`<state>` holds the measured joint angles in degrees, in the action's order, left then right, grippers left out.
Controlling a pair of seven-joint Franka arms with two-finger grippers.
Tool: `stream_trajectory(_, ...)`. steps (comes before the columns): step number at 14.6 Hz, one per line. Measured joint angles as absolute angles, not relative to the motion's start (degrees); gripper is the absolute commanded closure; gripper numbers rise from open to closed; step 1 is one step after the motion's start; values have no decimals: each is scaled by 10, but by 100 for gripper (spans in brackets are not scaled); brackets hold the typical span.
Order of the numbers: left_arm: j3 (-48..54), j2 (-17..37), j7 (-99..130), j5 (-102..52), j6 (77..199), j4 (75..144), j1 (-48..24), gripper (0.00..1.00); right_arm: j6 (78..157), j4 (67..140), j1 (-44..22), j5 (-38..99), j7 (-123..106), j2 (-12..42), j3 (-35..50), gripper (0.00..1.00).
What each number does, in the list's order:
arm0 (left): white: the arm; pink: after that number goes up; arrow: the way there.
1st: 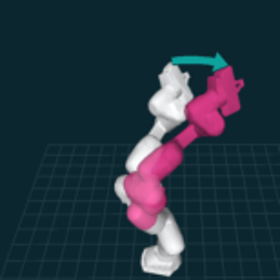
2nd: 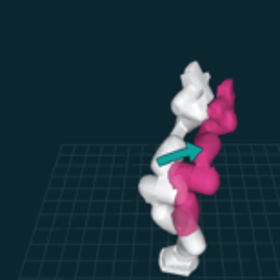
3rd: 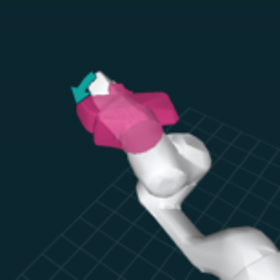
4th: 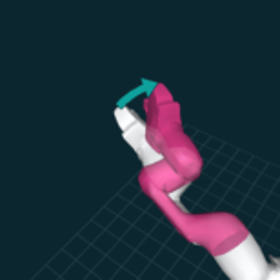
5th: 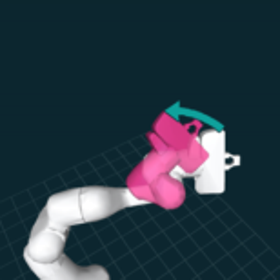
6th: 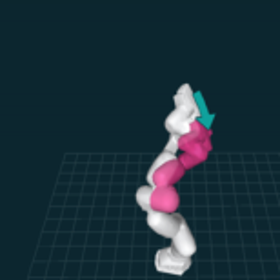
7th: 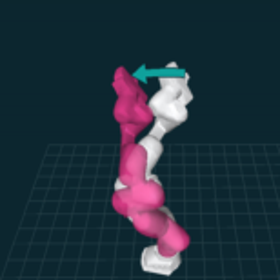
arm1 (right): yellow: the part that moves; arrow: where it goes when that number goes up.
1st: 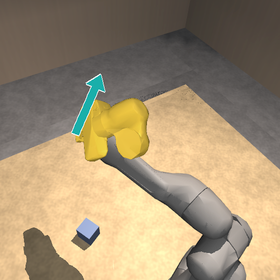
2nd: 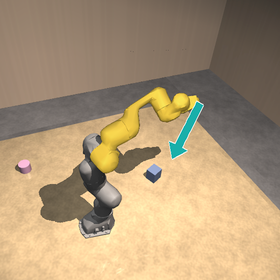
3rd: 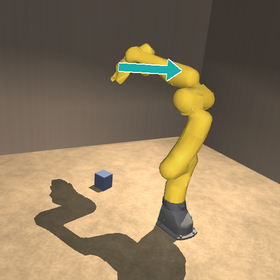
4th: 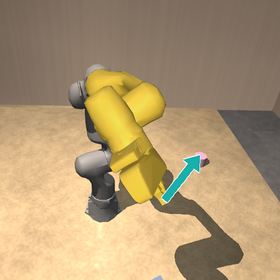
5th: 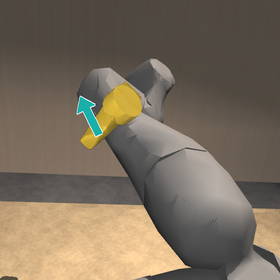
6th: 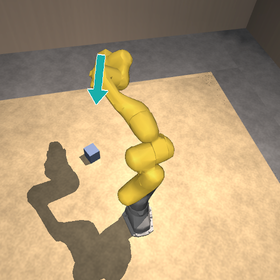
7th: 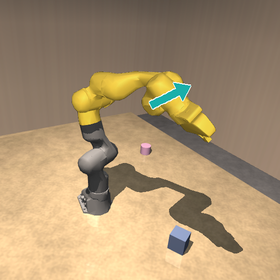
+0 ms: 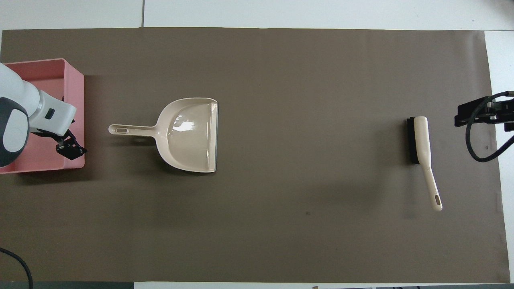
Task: Clean e-waste and dump in bin
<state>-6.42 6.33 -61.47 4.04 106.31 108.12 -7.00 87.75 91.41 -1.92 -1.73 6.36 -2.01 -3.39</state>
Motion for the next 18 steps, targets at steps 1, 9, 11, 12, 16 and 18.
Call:
stream_trajectory(1, -64, 60, -582, 39, 1060, 1081, -68, 0, 877, 914, -19, -17, 64, -20, -34, 0)
stream_trajectory(9, -42, 9, -156, 27, 970, 1008, -91, 0, 877, 914, -19, -17, 64, -20, -34, 0)
stream_trajectory(11, -43, 4, -85, 8, 938, 965, -91, 0, 877, 914, -19, -17, 64, -20, -34, 0)
stream_trajectory(12, -45, 3, -58, 4, 925, 946, -91, 0, 877, 914, -19, -17, 64, -20, -34, 0)
stream_trajectory(16, -52, 3, -11, 0, 892, 911, -86, 0, 877, 914, -19, -17, 64, -20, -34, 0)
stream_trajectory(18, -53, 2, -6, -5, 860, 908, -84, 0, 877, 914, -19, -17, 64, -20, -34, 0)
